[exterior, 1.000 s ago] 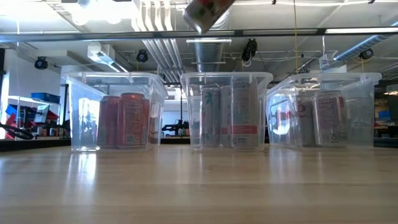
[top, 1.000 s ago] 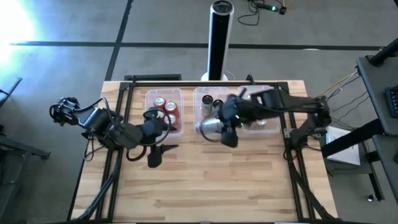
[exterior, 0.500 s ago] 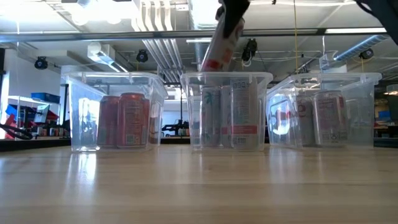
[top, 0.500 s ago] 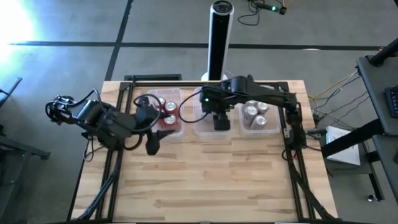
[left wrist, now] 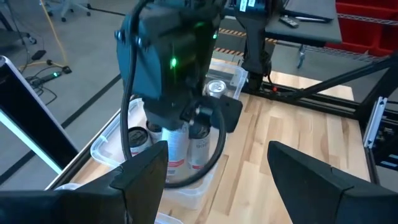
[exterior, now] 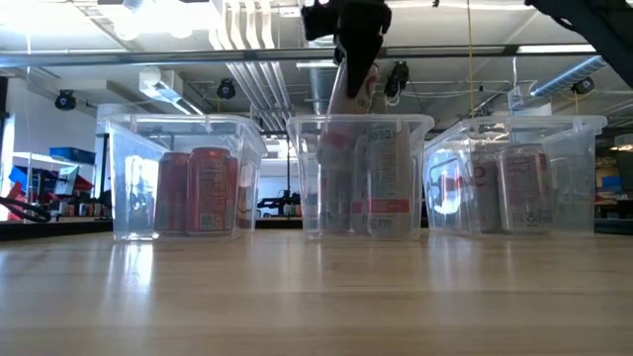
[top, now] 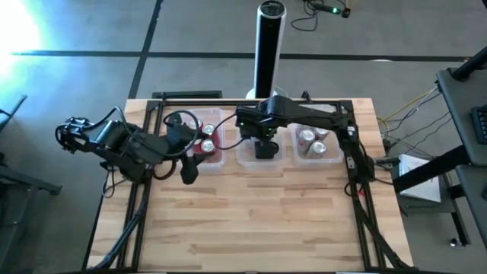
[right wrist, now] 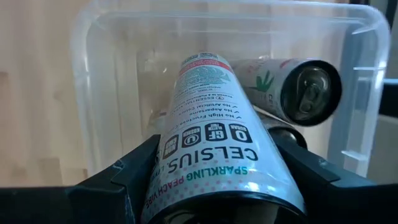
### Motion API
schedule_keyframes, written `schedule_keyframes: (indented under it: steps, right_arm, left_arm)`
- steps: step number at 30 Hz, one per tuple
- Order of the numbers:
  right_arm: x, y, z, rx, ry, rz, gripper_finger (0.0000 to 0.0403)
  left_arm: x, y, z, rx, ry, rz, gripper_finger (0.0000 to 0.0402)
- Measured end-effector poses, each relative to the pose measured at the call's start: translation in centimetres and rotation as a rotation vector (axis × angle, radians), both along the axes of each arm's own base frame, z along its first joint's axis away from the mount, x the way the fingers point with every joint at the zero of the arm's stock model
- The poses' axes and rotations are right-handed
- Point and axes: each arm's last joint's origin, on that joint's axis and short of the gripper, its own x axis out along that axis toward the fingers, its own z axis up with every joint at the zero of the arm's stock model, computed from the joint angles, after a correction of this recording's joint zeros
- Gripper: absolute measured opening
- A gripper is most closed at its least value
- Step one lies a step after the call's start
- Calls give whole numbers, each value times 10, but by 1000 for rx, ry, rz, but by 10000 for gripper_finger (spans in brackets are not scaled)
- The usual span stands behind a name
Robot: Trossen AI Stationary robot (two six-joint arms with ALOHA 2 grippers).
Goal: Sort soda cans
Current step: Put the white-pink soda can into the middle transparent bin
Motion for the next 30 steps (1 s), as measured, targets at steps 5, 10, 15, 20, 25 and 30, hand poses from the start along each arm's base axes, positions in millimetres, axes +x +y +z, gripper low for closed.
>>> schedule_keyframes:
  steps: [5,10,15,20,25,30]
  right_arm:
    - [9,-2,-17,8,44,-8,238]
    - [15,-4,-30,12,74,-16,245]
    - [21,-5,-42,17,101,-19,254]
    - [23,-6,-46,18,108,-23,256]
    - [25,-6,-50,20,118,-23,257]
    - [28,-6,-55,21,123,-18,257]
  left_arm:
    - [2,0,-1,2,5,3,260]
    - [4,-1,-2,1,7,4,260]
    - [4,-1,-2,-4,6,5,260]
    - [4,-1,-2,-16,1,10,260]
    - [4,-1,-2,-16,1,10,260]
    - [4,-1,-2,-17,1,10,260]
